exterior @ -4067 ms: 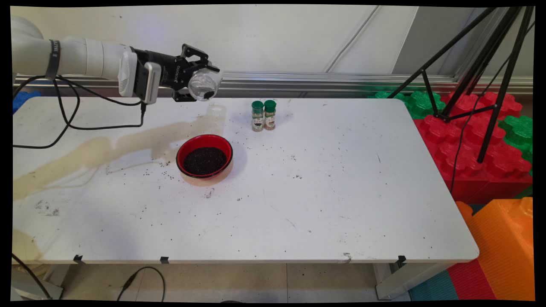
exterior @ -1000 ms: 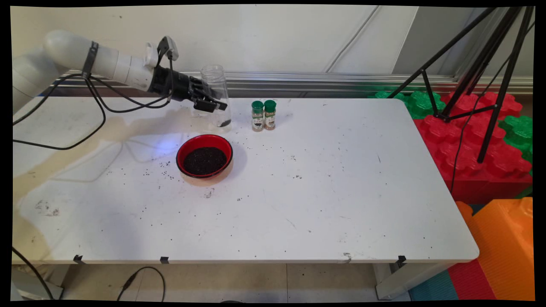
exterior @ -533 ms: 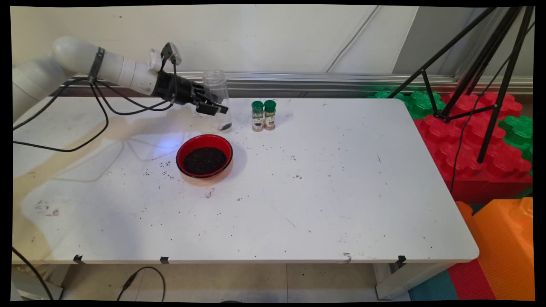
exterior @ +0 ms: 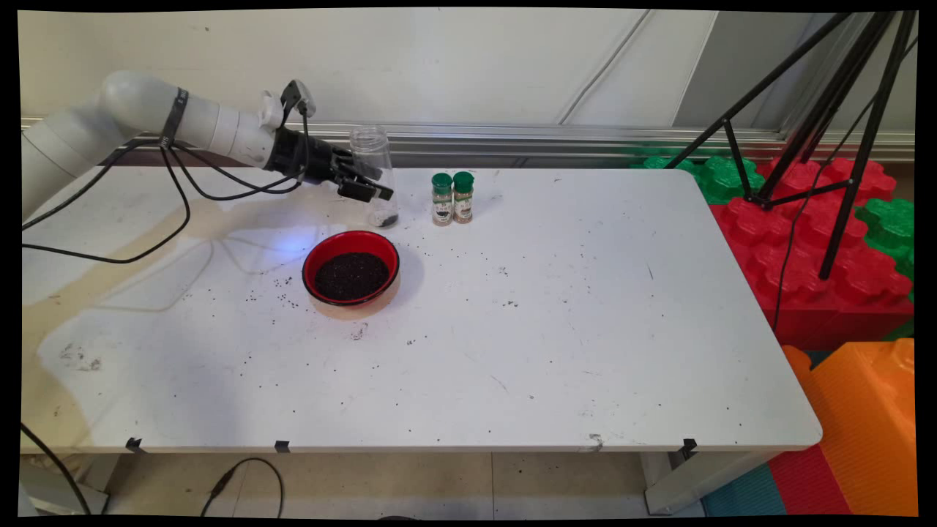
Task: Place the picked object on the table
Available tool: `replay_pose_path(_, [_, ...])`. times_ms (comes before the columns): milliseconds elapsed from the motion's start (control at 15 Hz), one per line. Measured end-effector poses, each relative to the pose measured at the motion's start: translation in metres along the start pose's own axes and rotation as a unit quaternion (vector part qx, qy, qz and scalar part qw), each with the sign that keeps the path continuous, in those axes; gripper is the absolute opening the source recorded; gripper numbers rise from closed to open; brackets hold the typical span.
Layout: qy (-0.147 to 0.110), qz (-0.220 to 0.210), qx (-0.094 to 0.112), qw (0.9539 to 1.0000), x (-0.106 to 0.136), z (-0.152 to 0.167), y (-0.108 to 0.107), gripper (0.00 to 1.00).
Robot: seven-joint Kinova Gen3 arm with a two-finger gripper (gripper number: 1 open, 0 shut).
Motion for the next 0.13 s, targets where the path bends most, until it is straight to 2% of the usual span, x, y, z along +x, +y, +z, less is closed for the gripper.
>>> replay_pose_path(133, [0.0,-0.001,0.0,1.0,-0.0016,0.0015,-0.0009,1.0])
